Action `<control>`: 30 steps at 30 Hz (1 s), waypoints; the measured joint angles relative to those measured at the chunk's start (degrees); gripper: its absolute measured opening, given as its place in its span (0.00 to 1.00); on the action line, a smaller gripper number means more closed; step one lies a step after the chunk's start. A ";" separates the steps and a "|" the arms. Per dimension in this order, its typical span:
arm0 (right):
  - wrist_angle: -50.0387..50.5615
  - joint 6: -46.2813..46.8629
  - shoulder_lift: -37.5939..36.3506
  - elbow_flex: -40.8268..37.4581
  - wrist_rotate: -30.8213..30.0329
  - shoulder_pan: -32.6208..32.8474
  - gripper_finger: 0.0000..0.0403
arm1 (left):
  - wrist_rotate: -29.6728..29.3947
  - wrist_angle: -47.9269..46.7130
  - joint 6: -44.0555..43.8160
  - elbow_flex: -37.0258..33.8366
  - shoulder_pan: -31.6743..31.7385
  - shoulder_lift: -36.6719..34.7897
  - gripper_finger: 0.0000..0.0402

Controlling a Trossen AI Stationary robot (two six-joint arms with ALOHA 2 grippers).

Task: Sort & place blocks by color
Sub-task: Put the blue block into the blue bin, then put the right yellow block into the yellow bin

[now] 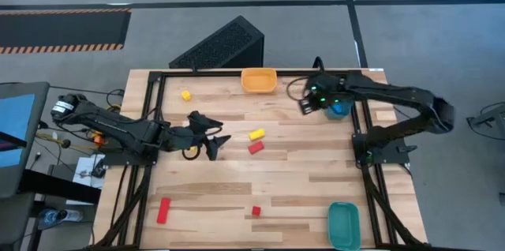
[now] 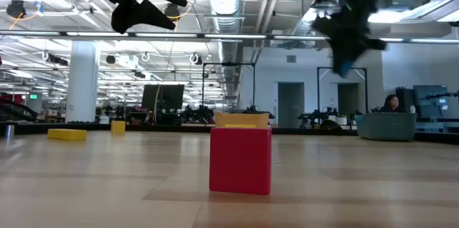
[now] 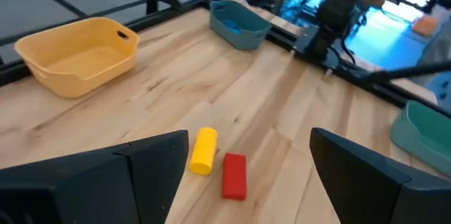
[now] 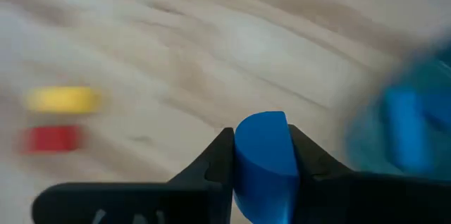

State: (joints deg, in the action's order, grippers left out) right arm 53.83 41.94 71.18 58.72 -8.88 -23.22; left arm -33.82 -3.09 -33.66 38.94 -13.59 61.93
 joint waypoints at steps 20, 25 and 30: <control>-10.74 -16.71 2.25 -19.43 -1.51 -25.15 0.31 | 13.44 19.63 0.84 0.02 18.85 13.20 0.72; -12.15 -20.30 3.22 -19.48 -0.27 -26.08 0.41 | 14.14 23.68 -4.60 0.00 19.88 18.88 0.72; -13.98 -21.91 3.03 -19.48 2.54 -26.06 0.51 | 15.96 29.66 -6.60 0.43 19.96 25.50 0.72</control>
State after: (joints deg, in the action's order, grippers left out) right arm 39.85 20.03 74.21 39.24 -6.34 -49.28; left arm -17.87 26.56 -40.26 39.37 6.37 87.43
